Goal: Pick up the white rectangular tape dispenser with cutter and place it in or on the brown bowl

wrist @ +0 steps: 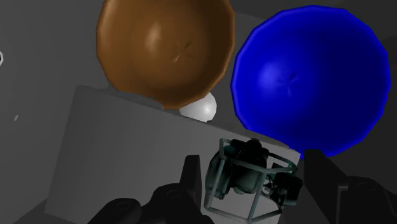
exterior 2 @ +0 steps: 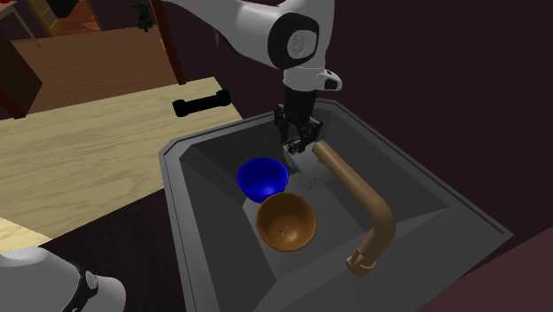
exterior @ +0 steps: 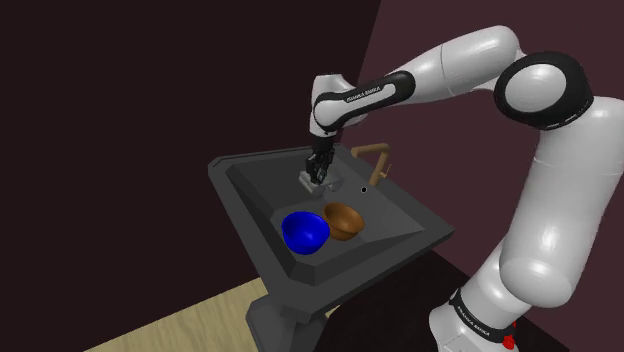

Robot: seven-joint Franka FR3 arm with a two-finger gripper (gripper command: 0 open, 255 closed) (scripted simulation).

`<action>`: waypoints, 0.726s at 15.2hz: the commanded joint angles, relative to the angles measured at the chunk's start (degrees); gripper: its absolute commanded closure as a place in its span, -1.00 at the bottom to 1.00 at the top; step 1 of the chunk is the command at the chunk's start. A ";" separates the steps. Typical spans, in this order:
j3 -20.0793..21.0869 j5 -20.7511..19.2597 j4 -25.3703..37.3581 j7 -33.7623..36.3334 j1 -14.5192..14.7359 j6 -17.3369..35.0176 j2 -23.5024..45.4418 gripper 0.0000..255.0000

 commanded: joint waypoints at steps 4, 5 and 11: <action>0.00 0.42 -14.01 -0.43 -0.40 2.95 -11.17 1.00; -0.03 0.52 -16.50 -0.57 -0.46 3.19 -13.42 1.00; -0.15 0.53 -23.01 -0.66 -0.58 6.55 -16.58 1.00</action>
